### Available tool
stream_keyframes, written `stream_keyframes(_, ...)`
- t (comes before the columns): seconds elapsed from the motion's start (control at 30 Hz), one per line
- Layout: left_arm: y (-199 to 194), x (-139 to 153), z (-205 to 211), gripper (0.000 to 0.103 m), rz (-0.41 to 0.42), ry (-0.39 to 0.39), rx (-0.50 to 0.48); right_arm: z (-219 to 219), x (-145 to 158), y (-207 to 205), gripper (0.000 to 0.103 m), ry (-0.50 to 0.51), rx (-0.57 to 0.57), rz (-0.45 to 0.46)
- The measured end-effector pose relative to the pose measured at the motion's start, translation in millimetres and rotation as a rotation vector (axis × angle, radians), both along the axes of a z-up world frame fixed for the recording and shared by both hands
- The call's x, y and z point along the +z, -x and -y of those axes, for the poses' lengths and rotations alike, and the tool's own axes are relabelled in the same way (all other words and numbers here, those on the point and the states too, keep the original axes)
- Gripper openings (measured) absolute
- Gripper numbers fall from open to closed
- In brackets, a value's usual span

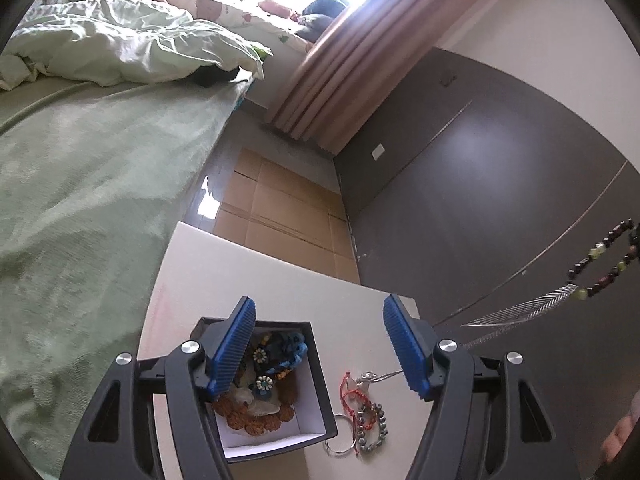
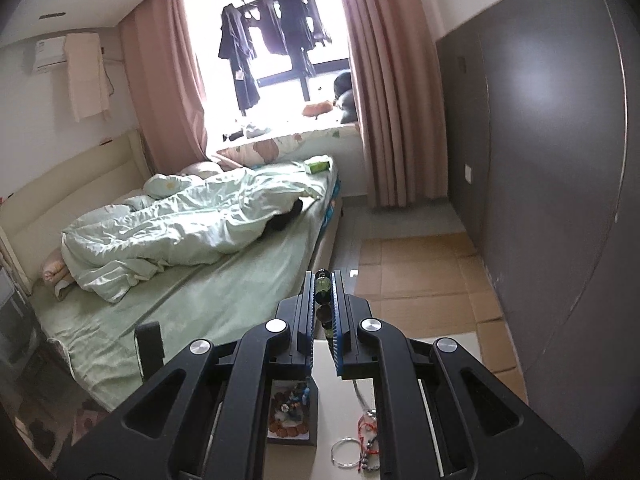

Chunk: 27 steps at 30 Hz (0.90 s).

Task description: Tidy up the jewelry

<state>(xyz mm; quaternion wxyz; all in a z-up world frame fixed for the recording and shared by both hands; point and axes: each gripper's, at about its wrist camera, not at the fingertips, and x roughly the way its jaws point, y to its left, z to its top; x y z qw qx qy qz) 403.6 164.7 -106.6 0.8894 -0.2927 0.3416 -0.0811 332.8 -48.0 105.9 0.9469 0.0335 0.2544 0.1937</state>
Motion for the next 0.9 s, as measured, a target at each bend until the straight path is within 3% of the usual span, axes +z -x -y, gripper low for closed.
stream_keyframes(0.27, 14.0, 11.3, -19.4, 0.064, 0.048, 0.006, 0.067, -19.3, 20.0, 7.1, 0.008, 0.022, 0.028, 0.030)
stream_keyframes(0.4, 19.1, 10.8, -30.5, 0.064, 0.047, 0.019, 0.092, -35.9, 13.1, 4.8, 0.008, 0.027, 0.059, 0.008)
stream_keyframes(0.9, 27.3, -1.1, -66.8, 0.064, 0.018, 0.038, 0.162, -103.7, -109.3, -40.8, 0.012, 0.032, 0.191, -0.320)
